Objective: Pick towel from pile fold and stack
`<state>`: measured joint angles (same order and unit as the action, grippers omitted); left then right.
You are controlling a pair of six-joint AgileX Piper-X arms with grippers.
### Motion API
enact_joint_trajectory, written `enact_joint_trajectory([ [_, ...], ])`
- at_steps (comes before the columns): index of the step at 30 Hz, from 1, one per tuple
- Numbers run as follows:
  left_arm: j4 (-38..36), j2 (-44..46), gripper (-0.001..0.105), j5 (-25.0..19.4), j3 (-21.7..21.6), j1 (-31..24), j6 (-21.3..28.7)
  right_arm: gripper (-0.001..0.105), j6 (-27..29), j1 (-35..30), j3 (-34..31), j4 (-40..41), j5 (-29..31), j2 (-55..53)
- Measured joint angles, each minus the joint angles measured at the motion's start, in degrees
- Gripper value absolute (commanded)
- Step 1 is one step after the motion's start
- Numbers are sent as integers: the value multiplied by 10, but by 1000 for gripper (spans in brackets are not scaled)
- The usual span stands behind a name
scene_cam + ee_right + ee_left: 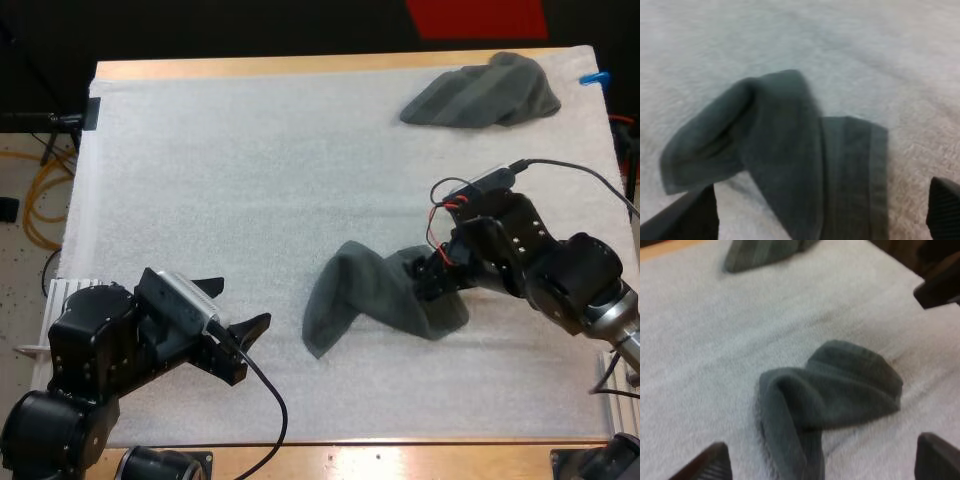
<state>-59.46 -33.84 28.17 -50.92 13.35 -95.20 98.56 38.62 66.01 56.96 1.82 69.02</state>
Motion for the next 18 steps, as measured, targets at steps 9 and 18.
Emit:
enact_joint_trajectory([
  [9,0,0,72,0,0,0,6,80,0,-57,-89,-66,-32,54],
  [18,-1,0,72,0,0,0,8,80,4,-64,-140,-151,-38,178],
])
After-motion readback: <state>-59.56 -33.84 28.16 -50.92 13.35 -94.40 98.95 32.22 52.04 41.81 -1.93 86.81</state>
